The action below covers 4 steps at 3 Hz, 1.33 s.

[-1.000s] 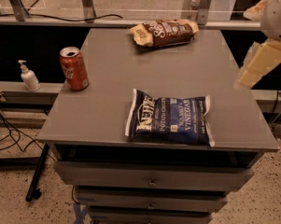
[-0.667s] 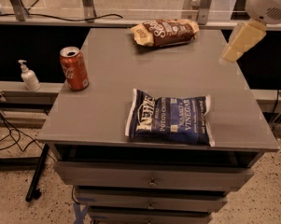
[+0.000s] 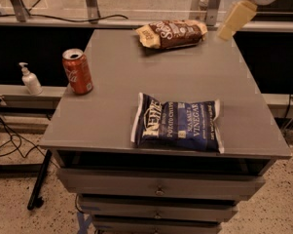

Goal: Move brown chip bag near blue chip bag

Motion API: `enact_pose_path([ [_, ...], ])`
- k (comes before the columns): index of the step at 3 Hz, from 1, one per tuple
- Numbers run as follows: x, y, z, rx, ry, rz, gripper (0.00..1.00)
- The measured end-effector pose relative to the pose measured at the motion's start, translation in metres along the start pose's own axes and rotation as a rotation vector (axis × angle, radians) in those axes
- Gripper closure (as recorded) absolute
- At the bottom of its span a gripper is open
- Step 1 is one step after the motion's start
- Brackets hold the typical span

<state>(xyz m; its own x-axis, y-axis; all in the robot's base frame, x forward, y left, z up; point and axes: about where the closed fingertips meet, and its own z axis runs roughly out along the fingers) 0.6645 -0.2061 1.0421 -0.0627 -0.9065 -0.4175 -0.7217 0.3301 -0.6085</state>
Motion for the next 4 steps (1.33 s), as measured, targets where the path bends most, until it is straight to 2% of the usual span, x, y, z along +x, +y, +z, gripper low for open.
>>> enact_pose_path([
  [1,0.000,0.000,0.000,0.000,-0.001,0.001,0.00],
  [2,0.002,-0.001,0.020,0.032,-0.016,0.075,0.00],
  [4,-0.007,0.004,0.169,0.059,-0.095,0.406,0.00],
])
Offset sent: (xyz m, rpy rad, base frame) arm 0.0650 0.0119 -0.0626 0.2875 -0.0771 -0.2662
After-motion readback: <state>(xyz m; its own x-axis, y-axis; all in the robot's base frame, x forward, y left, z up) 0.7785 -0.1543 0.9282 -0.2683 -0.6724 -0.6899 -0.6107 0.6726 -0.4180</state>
